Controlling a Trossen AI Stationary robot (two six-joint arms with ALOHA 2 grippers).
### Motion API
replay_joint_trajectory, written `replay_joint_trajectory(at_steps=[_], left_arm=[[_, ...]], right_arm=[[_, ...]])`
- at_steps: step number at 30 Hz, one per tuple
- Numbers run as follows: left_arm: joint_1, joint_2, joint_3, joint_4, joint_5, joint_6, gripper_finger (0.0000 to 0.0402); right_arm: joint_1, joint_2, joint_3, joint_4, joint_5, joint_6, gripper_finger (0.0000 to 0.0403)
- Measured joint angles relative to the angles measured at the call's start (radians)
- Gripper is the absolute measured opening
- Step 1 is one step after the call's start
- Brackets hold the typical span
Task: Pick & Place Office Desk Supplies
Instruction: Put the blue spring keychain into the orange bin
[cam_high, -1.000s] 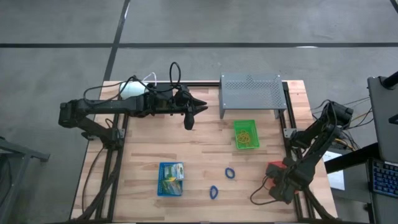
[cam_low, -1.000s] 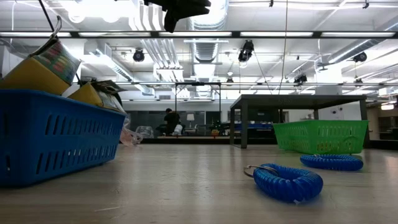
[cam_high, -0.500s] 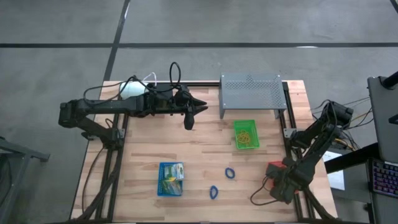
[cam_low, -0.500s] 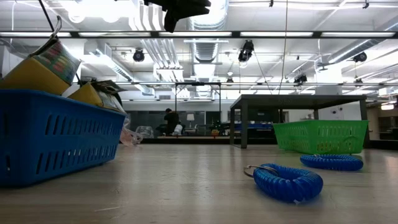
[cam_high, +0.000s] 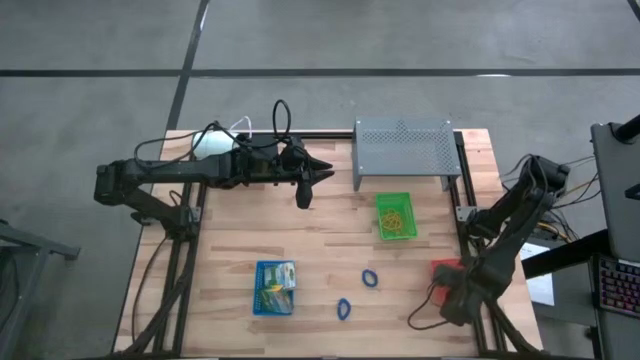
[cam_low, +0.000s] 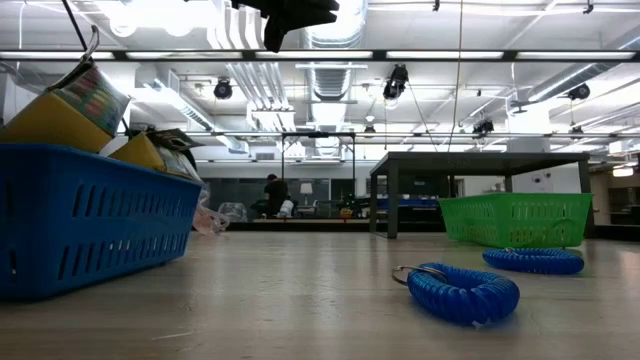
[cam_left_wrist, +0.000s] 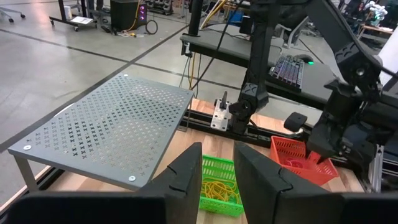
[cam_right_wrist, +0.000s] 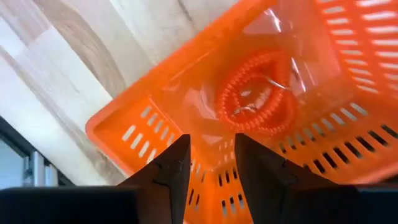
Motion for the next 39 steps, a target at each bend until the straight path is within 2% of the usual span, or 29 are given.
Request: replay_joint_trajectory(at_steps=[10,12,18,21,26,30,35,39], left_arm=[[0.0,0.0,0.0,-0.001,0.0,0.001,0.0098],[0.0,0.0,0.0,-0.001,0.0,0.001,0.0098],[0.0,0.0,0.0,-0.003,0.0,0.001,0.0098],[0.0,0.0,0.0,-0.008,0.0,0.002,0.0098],[0.0,0.0,0.0,-0.019,0.0,0.005,0.0098],[0.0,-0.002,0.0,-0.019,0.0,0.014,0.0098],[0.0,-0.03,0.0,-0.036,0.005,0.141,0.0098],[0.0,-0.088,0.0,-0.141,0.014,0.209,0.0098]], right_arm=[[-0.008,-0.173,0.03,-0.037,0.014,0.072,0.0101],[-0.013,-0.203,0.033,-0.04,0.082,0.091,0.0098],[-0.026,-0.29,0.039,-0.039,0.407,0.106,0.01],[-0.066,-0.324,0.039,-0.039,0.499,0.14,0.0098],[-0.177,-0.338,0.039,-0.018,0.508,0.144,0.0089],[-0.275,-0.305,0.039,0.082,0.509,0.089,0.0081],[-0.364,-0.234,0.039,0.187,0.508,0.064,0.0072],[-0.401,-0.166,0.039,0.248,0.5,0.063,0.007]])
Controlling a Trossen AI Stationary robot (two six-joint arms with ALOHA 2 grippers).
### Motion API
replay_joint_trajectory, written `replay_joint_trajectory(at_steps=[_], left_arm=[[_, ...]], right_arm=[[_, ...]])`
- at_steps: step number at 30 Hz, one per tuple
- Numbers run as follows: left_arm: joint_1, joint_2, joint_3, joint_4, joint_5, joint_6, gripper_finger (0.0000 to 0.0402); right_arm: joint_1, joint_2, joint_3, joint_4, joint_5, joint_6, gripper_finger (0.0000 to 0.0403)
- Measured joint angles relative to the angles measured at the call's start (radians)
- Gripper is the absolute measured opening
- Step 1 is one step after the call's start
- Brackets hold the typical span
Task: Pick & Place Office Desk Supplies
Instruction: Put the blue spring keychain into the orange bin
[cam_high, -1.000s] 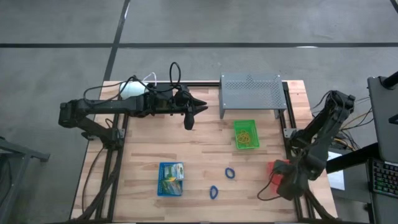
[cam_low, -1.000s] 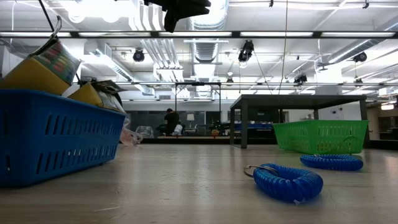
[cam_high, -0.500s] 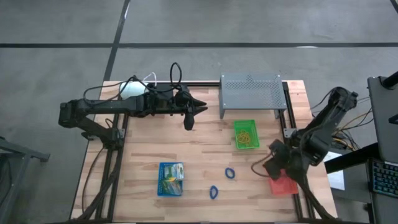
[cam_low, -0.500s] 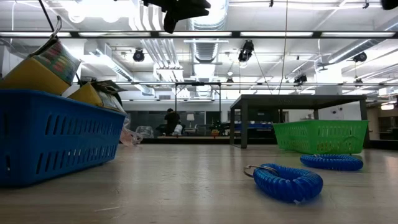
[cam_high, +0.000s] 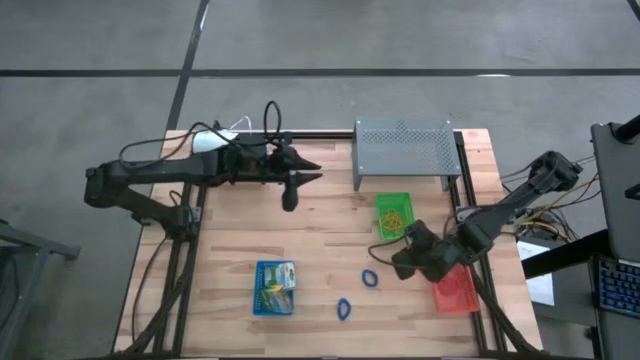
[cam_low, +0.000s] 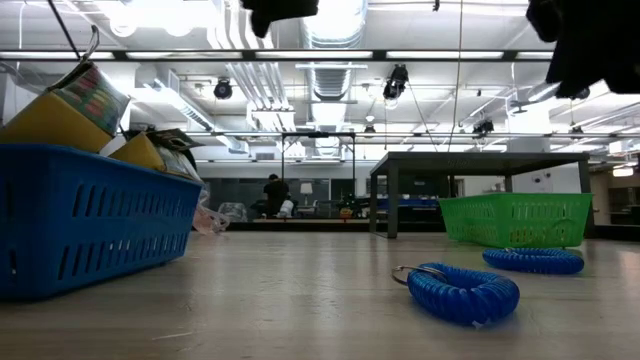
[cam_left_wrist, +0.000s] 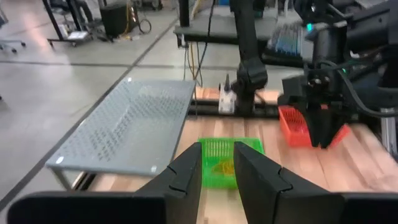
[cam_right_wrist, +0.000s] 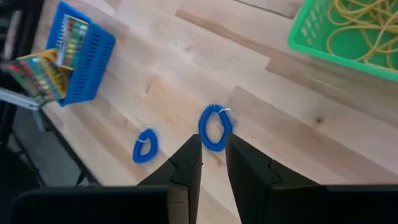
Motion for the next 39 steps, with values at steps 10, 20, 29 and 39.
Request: replay_joint_trajectory(at_steps=[10,20,29,39], left_arm=[[-0.002,-0.17,-0.018,-0.268,0.002,0.089,0.0099],[-0.002,-0.39,-0.335,-0.035,0.002,0.115,0.0099],[-0.002,-0.598,-0.56,0.03,0.003,0.064,0.0099],[-0.002,-0.87,-0.736,-0.04,0.007,-0.019,0.0099]], right_arm=[[-0.073,0.142,0.0,0.086,-0.122,0.032,0.0065],[-0.126,0.273,0.087,0.079,-0.152,-0.018,0.0063],[-0.139,0.405,0.202,-0.03,-0.189,0.005,0.0063],[-0.139,0.517,0.275,-0.03,-0.259,0.005,0.0063]])
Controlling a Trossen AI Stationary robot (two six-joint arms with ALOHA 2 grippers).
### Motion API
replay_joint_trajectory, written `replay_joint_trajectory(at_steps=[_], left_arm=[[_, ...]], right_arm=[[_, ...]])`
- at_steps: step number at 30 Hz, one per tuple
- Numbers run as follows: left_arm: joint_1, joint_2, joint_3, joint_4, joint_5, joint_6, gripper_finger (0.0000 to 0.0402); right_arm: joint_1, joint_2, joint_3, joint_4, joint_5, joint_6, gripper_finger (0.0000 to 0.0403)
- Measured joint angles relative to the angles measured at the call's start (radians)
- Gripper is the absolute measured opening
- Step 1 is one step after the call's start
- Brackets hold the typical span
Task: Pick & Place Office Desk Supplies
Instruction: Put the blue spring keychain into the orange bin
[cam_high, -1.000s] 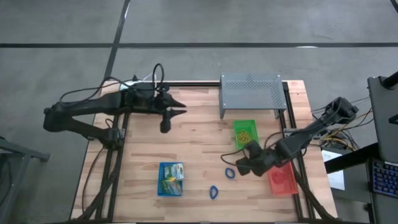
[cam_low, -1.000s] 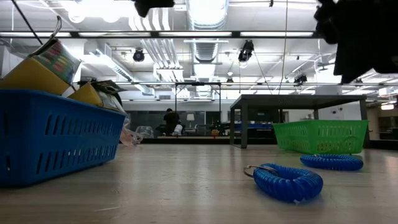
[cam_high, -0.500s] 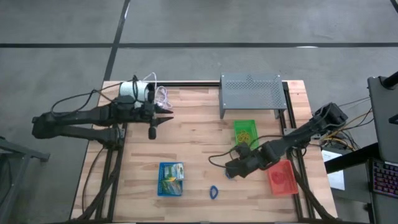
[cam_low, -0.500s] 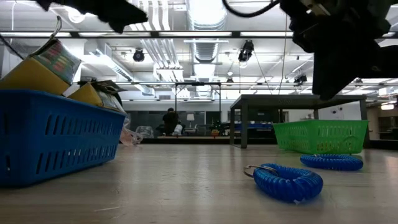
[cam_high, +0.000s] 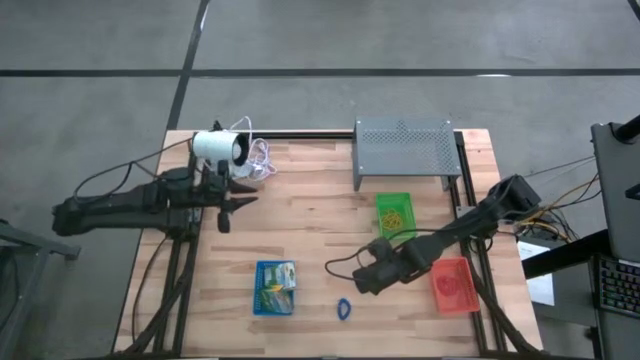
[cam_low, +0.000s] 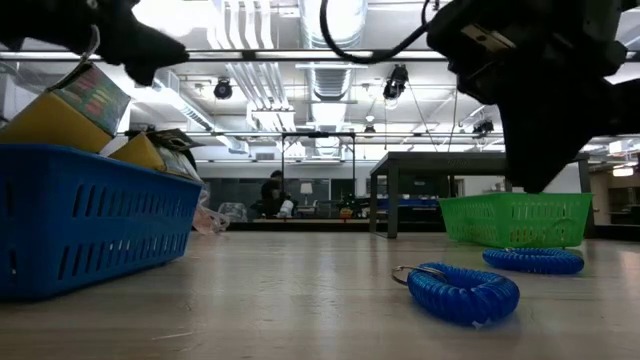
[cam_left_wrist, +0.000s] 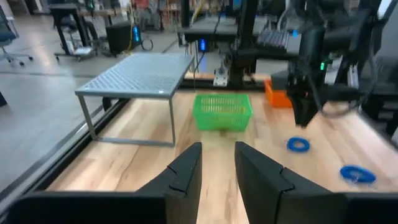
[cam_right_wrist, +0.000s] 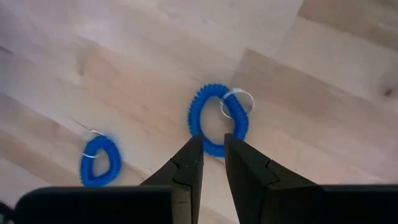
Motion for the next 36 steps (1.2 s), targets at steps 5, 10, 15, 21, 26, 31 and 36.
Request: replay_joint_trajectory(at_steps=[5,10,15,21,26,31,36], left_arm=[[0.0,-0.122,-0.096,0.02,0.0,-0.056,0.0099],[0.0,-0.207,-0.165,0.039,0.001,-0.08,0.0099],[0.0,-0.238,-0.178,0.041,0.0,-0.08,0.0099],[0.0,-0.237,-0.178,0.004,0.0,-0.08,0.0099],[0.0,-0.237,-0.181,-0.027,0.0,-0.083,0.0099],[0.0,-0.237,-0.181,-0.024,0.0,-0.083,0.0099],[0.0,-0.237,-0.181,-0.023,0.0,-0.083,0.0098]], right_arm=[[0.0,0.034,0.027,-0.058,-0.04,0.019,0.0063],[0.001,0.025,0.017,-0.08,-0.042,0.042,0.0063],[0.001,0.028,0.007,-0.077,-0.041,0.063,0.0063],[0.001,0.033,0.0,-0.058,-0.035,0.064,0.0063],[0.0,0.034,-0.011,-0.049,-0.031,0.06,0.0063],[0.0,0.034,-0.049,0.004,-0.031,0.081,0.0063],[0.0,0.034,-0.076,0.074,-0.031,0.082,0.0063]])
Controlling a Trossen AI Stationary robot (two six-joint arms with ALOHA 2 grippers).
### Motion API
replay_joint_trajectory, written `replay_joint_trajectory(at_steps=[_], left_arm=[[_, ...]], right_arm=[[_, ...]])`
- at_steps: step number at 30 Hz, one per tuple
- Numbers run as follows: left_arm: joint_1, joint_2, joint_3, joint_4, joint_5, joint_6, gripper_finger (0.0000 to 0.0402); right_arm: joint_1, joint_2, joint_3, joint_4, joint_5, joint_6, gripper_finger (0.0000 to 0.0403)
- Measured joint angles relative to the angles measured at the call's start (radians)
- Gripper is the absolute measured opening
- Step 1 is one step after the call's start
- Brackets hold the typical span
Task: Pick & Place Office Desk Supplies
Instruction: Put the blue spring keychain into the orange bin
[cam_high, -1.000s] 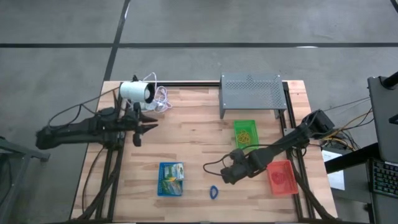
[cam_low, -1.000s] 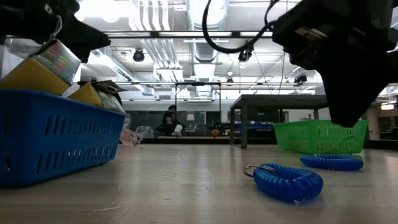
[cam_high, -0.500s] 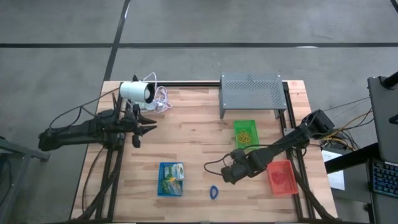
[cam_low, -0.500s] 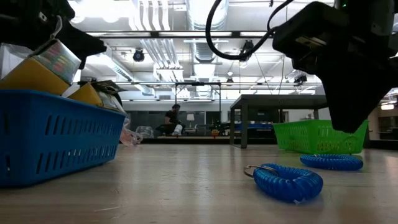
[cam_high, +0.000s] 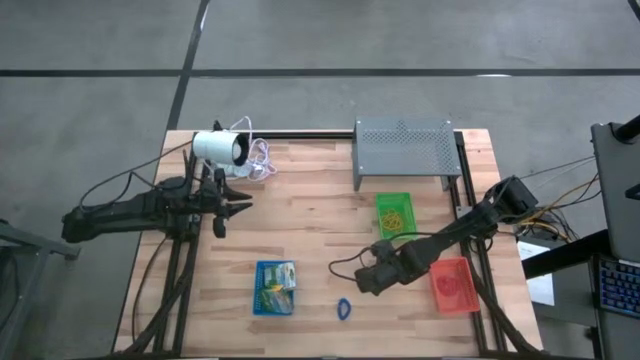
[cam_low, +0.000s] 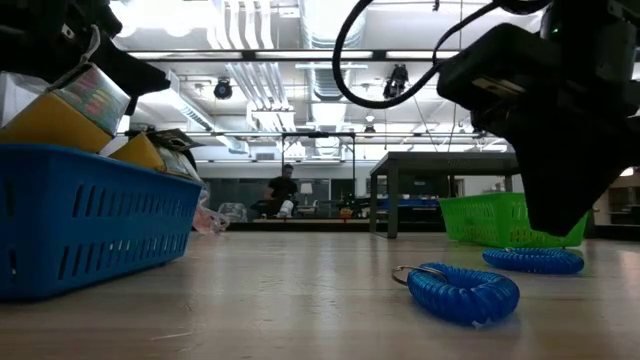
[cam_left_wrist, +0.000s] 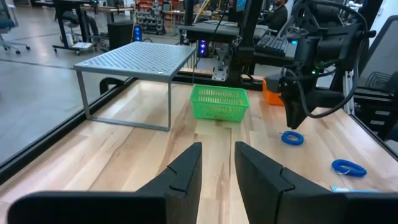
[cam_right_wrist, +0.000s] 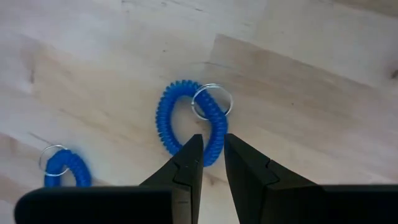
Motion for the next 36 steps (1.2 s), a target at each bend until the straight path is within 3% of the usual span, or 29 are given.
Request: replay_joint_trajectory(at_steps=[36], left_arm=[[0.0,0.0,0.0,0.002,0.0,0.001,0.0098]], right_arm=[[-0.001,0.0,-0.105,0.153,-0.001,-0.001,0.0063]])
